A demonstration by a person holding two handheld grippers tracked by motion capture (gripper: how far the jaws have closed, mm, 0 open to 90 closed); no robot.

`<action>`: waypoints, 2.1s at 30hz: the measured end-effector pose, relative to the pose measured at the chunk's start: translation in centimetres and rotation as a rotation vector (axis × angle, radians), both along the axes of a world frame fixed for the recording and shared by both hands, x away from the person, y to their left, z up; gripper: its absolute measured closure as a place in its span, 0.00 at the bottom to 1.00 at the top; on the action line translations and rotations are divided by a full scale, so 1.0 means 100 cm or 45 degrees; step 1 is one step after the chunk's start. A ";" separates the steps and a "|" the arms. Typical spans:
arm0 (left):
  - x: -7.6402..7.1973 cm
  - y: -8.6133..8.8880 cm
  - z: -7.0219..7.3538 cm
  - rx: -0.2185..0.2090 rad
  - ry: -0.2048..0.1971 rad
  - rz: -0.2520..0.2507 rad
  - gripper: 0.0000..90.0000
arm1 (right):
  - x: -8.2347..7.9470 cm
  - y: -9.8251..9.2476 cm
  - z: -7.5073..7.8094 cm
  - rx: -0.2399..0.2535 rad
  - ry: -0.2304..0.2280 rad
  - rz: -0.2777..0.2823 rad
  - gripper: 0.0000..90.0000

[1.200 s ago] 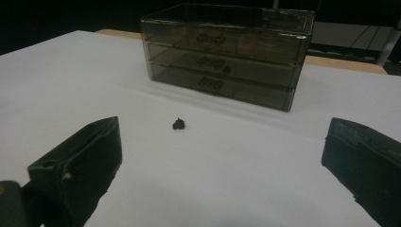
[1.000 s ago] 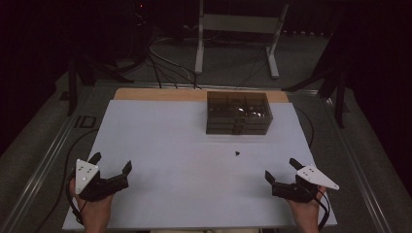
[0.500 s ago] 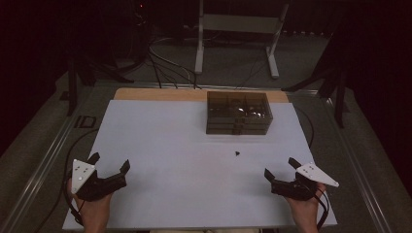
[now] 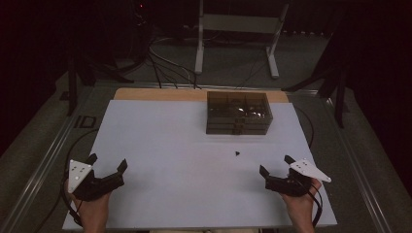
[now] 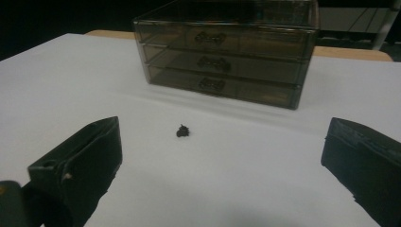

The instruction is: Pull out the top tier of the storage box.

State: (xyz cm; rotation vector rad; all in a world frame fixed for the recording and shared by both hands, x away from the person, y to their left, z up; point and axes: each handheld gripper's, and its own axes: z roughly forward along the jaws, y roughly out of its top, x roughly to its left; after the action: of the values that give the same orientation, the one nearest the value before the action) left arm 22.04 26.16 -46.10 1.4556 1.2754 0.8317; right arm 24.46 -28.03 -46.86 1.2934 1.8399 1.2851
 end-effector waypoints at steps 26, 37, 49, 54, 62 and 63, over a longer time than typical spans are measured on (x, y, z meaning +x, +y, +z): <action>0.000 -0.002 -0.001 -0.008 0.014 -0.010 0.00 | 0.038 0.027 0.014 -0.049 -0.030 -0.063 0.00; 0.001 -0.003 -0.001 -0.009 0.019 -0.014 0.00 | 0.056 0.039 0.015 -0.092 -0.037 -0.109 0.00; 0.001 -0.003 -0.002 -0.008 0.023 -0.019 0.00 | 0.068 0.051 0.016 -0.085 -0.059 -0.146 0.01; 0.001 -0.003 -0.002 -0.008 0.024 -0.020 0.00 | 0.075 0.058 0.016 -0.074 -0.061 -0.157 0.01; 0.002 -0.004 -0.002 -0.013 0.027 -0.025 0.00 | 0.083 0.065 0.015 -0.074 -0.056 -0.153 0.01; 0.002 -0.004 -0.002 -0.013 0.027 -0.025 0.00 | 0.083 0.065 0.015 -0.074 -0.056 -0.153 0.01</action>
State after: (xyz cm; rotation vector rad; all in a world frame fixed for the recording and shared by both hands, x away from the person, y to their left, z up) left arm 22.22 25.77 -46.29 1.4700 1.2780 0.7976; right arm 32.72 -21.55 -45.32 1.3133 1.7294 1.1786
